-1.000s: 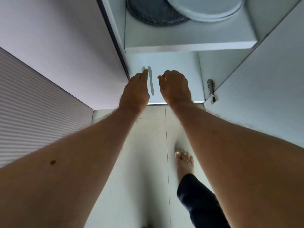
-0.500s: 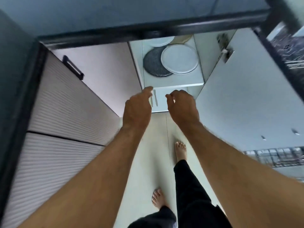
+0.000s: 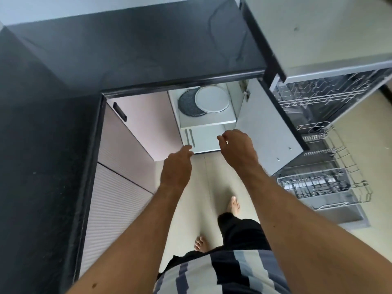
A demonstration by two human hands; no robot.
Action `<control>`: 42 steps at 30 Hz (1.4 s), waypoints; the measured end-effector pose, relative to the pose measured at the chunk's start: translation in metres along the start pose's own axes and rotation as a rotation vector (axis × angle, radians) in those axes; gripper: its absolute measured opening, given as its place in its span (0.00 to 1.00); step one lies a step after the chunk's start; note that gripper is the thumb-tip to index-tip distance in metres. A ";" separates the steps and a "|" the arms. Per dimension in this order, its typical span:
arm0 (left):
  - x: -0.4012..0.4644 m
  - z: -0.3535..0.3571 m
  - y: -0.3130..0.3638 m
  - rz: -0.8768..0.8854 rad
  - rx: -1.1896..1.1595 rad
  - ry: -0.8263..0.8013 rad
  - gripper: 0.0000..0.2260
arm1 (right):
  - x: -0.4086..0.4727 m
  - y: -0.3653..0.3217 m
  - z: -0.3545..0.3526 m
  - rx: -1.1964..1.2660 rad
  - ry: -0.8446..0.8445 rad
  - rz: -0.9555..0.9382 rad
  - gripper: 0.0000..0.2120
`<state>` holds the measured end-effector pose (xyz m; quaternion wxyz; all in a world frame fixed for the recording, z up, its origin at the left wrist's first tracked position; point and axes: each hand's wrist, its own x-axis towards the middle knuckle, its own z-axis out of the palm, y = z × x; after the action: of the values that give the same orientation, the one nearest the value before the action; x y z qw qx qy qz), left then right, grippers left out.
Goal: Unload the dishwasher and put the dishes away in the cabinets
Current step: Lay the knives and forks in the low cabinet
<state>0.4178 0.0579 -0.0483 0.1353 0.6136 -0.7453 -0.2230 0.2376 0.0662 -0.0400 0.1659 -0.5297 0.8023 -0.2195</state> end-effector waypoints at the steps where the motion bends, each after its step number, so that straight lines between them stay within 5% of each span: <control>1: -0.005 0.001 0.007 0.000 -0.003 -0.003 0.15 | -0.001 0.003 -0.008 0.004 0.016 0.013 0.15; 10: -0.016 0.018 0.056 0.229 -0.014 0.124 0.29 | -0.027 0.043 -0.055 0.003 0.112 0.041 0.13; 17: -0.061 0.057 0.100 0.384 0.022 0.130 0.18 | -0.088 0.118 -0.093 -0.036 0.044 0.012 0.13; 21: -0.117 0.089 0.146 0.443 0.018 0.051 0.19 | -0.139 0.184 -0.130 -0.093 -0.059 0.038 0.14; 30: -0.184 0.123 0.253 0.572 0.012 -0.058 0.22 | -0.204 0.275 -0.188 -0.109 0.065 0.174 0.15; 42: -0.168 0.176 0.286 0.639 0.053 -0.266 0.22 | -0.207 0.336 -0.196 0.028 0.124 0.380 0.12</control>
<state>0.1251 0.2933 -0.0458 0.0841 0.3179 -0.9165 -0.2279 -0.0421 0.4073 -0.0442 0.1621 -0.3520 0.8933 -0.2277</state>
